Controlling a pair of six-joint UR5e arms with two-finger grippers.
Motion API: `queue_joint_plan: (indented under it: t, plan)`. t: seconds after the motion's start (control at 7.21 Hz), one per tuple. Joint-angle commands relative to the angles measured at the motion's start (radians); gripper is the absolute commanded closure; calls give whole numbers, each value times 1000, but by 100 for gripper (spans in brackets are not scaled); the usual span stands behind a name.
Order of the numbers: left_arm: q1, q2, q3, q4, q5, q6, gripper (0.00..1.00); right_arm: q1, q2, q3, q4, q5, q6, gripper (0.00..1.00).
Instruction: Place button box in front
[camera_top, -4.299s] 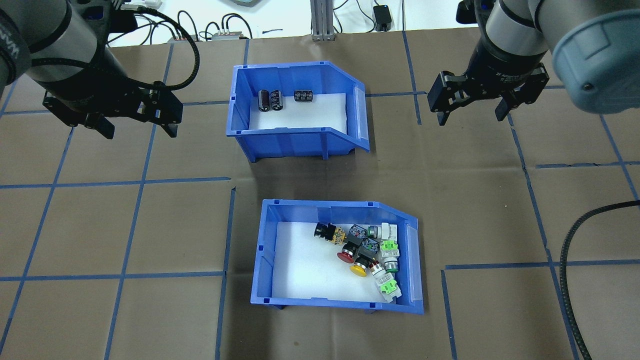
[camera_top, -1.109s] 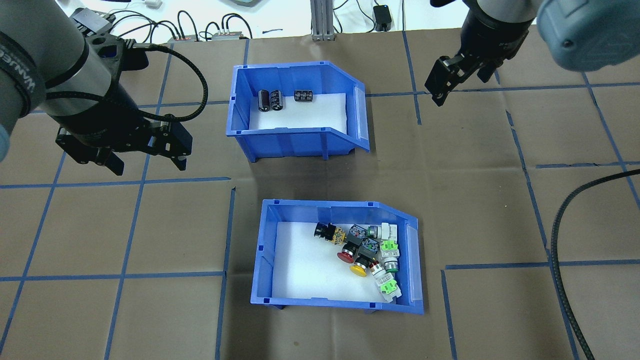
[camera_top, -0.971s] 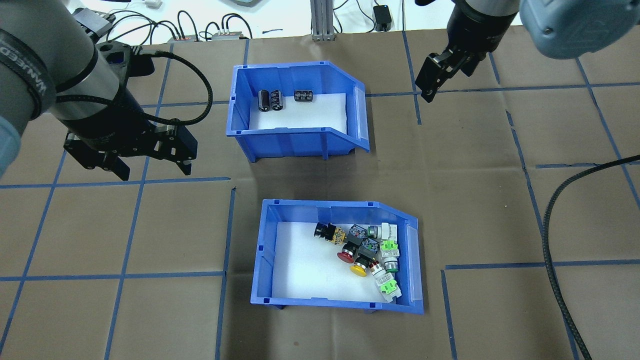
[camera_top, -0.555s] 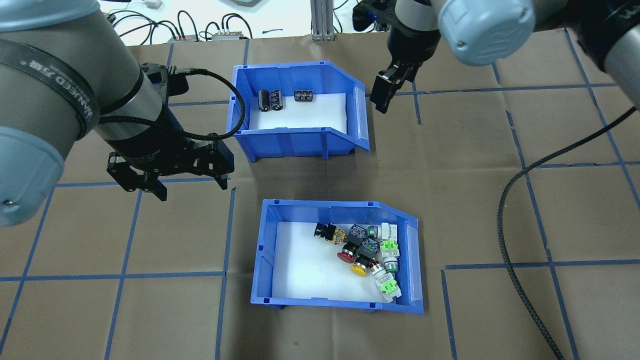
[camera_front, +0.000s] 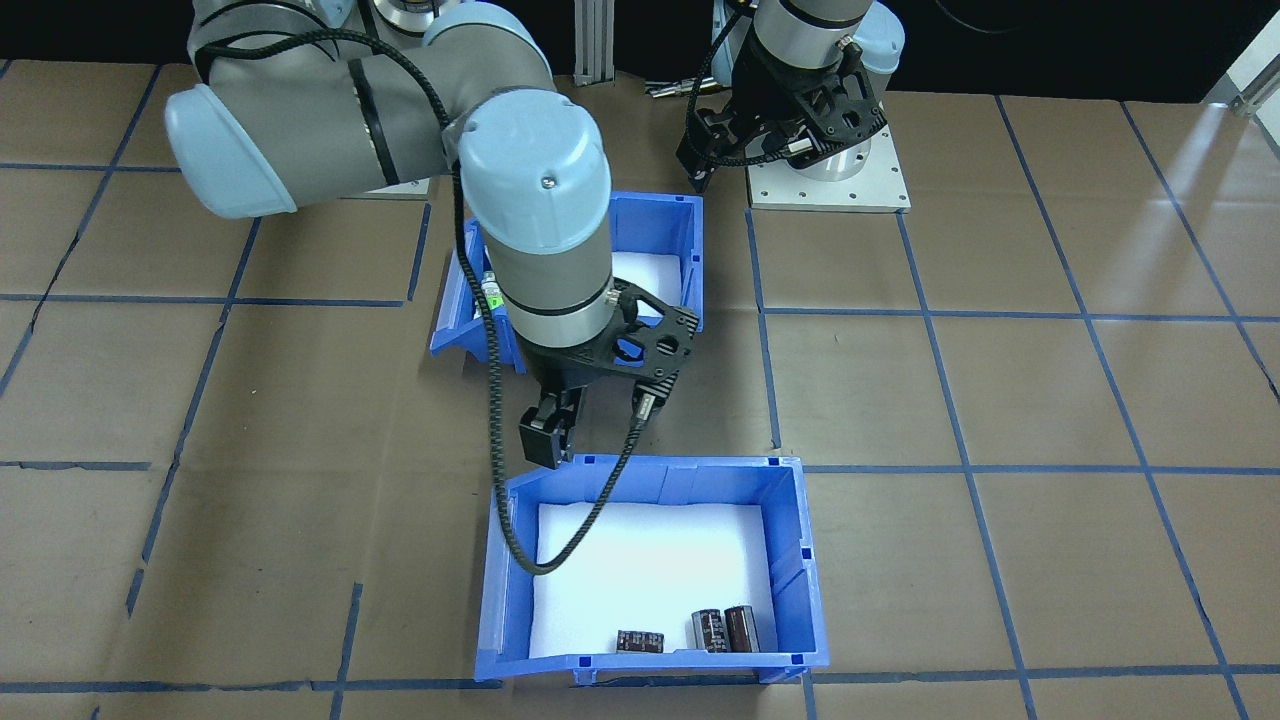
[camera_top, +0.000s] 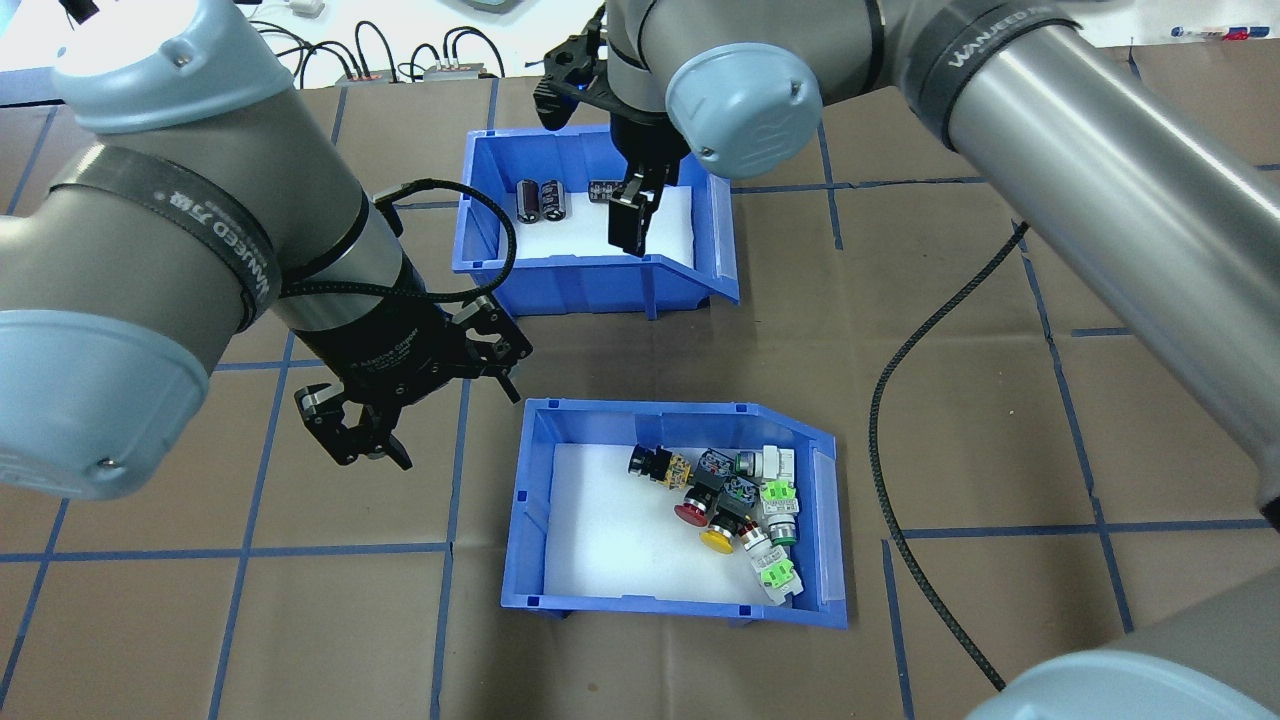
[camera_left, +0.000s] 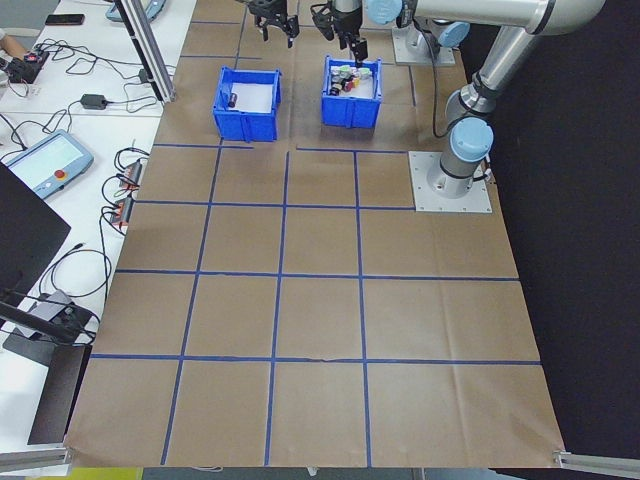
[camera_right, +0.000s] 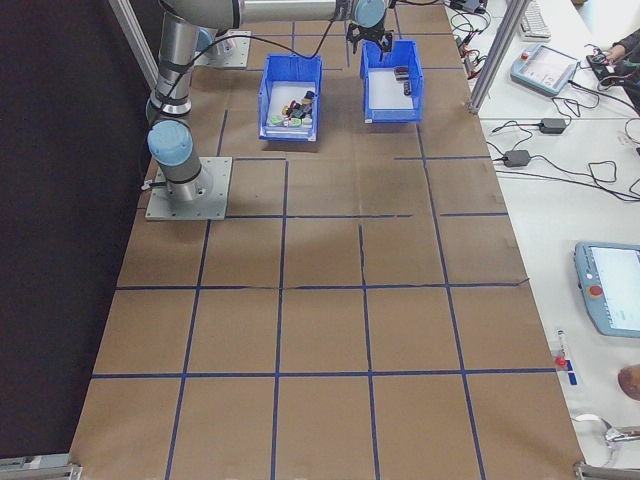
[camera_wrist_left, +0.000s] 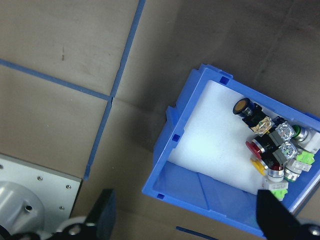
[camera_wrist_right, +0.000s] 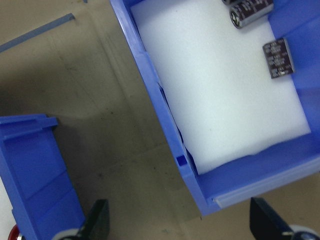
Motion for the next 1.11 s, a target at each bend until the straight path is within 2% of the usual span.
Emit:
queue_joint_plan:
  t: [0.0, 0.14, 0.28, 0.42, 0.69, 0.83, 0.97]
  plan:
    - [-20, 29, -94, 47, -9, -441, 0, 38, 80, -96, -2, -3, -78, 0]
    - [-62, 37, -129, 60, -10, -618, 0, 48, 117, -136, -2, -5, -112, 0]
    - [-116, 23, -137, 160, -13, -826, 0, 64, 146, -166, -2, -5, -132, 0]
    - [-171, 18, -151, 182, -14, -986, 0, 96, 166, -172, -3, -6, -131, 0]
    - [-228, 20, -239, 249, -17, -1106, 0, 145, 215, -172, -5, -49, -171, 0]
    - [-248, 20, -290, 273, -68, -1142, 1, 162, 232, -170, -6, -51, -178, 0]
    - [-256, 17, -312, 317, -87, -1185, 1, 167, 236, -160, -6, -57, -201, 0]
